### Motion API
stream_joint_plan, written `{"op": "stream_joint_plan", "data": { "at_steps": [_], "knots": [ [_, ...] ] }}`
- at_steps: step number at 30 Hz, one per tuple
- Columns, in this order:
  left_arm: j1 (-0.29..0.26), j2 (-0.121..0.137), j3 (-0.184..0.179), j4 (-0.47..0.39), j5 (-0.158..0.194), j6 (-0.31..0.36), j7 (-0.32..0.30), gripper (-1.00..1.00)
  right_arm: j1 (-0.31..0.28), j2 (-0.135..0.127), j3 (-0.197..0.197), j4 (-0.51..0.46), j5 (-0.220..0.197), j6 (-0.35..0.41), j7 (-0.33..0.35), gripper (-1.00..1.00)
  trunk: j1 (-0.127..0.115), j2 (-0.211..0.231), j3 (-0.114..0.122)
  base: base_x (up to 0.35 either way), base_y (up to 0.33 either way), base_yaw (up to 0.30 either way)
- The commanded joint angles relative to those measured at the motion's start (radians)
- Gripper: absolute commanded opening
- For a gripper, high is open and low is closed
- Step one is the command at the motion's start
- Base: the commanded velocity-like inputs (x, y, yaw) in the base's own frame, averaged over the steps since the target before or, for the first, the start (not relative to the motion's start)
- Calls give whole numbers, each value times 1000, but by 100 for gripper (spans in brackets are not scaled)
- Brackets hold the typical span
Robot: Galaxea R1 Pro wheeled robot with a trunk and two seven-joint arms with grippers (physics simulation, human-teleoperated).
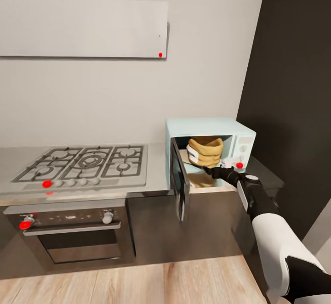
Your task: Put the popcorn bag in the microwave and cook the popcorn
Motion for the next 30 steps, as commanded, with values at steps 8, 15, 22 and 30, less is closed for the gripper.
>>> {"op": "stream_joint_plan", "data": {
  "at_steps": [8, 15, 22, 30],
  "knots": [
    [0, 0, 0, -1, 6, -2, 2, 100, -1, -2, -5, 0, 9, 3, -5, 100, 1, -1, -1, 314, 0, 0],
    [0, 0, 0, -1, 6, -2, 2, 100, -1, 3, -4, 37, 13, -44, -2, 100, 1, -1, -1, 315, 0, 0],
    [0, 0, -1, -2, 6, -2, 1, 100, -1, 7, -3, 42, 17, -50, 6, 100, 1, -1, -1, 280, 0, 0],
    [0, 0, -1, -2, 6, -2, 2, 100, -1, 1, -3, 41, 19, -48, 17, 100, 1, -1, -1, -110, 0, 0]
  ]
}}
